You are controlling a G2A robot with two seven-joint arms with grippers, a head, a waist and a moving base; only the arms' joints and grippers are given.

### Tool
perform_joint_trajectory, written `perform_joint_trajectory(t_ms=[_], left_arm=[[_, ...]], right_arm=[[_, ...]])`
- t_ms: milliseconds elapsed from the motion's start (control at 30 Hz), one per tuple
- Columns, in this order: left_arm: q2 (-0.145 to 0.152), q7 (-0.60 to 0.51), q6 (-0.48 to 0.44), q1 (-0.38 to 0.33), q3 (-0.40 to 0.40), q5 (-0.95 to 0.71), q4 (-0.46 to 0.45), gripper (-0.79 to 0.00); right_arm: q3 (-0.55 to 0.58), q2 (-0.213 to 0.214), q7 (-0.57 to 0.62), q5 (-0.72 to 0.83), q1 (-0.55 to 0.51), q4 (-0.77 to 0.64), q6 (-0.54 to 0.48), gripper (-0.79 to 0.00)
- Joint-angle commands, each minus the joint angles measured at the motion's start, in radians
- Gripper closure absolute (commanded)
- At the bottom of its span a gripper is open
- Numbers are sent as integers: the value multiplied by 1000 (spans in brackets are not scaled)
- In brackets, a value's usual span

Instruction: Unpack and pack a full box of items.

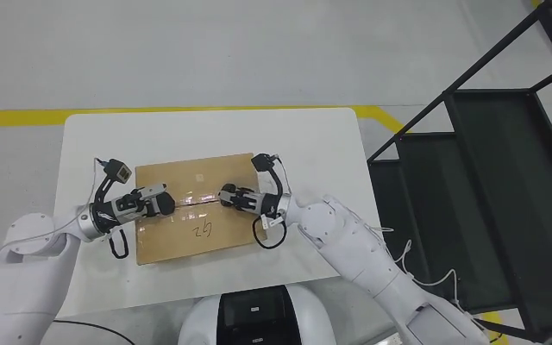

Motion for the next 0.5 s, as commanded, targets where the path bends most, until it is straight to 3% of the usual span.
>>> perform_joint_trajectory(t_ms=[0,467], left_arm=[[0,2,-1,1,-2,-1,-2,-785],[5,14,-13,25,-35,-19,-12,-785]], right_arm=[[2,0,3,-1,2,-11,6,-785],[-4,-6,35,-6,35,-62,18,-785]])
